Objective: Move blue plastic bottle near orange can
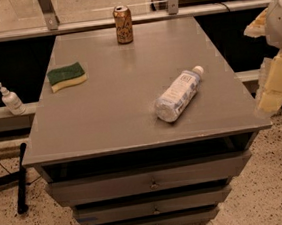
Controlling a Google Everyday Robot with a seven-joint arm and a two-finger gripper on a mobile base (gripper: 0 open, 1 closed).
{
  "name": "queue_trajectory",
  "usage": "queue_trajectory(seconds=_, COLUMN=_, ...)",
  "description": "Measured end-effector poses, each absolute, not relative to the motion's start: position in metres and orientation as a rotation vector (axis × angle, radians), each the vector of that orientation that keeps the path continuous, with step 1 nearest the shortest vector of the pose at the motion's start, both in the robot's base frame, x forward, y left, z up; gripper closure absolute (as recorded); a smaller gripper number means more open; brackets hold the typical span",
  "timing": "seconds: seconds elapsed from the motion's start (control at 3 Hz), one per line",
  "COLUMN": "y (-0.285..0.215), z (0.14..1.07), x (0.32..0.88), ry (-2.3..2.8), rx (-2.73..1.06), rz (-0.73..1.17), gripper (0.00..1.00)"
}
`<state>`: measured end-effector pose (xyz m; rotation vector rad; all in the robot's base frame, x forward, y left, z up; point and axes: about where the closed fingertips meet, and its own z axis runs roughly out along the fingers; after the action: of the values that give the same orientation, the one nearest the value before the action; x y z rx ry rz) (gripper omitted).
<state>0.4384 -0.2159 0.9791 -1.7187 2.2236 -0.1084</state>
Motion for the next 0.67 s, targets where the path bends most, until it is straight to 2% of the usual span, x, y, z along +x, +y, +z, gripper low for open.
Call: queue_trajectory(seconds=0.67, y=-0.211, z=0.960, x=0.463, ry=2.141, rx=-1.760, rz=-0.085, gripper=0.00)
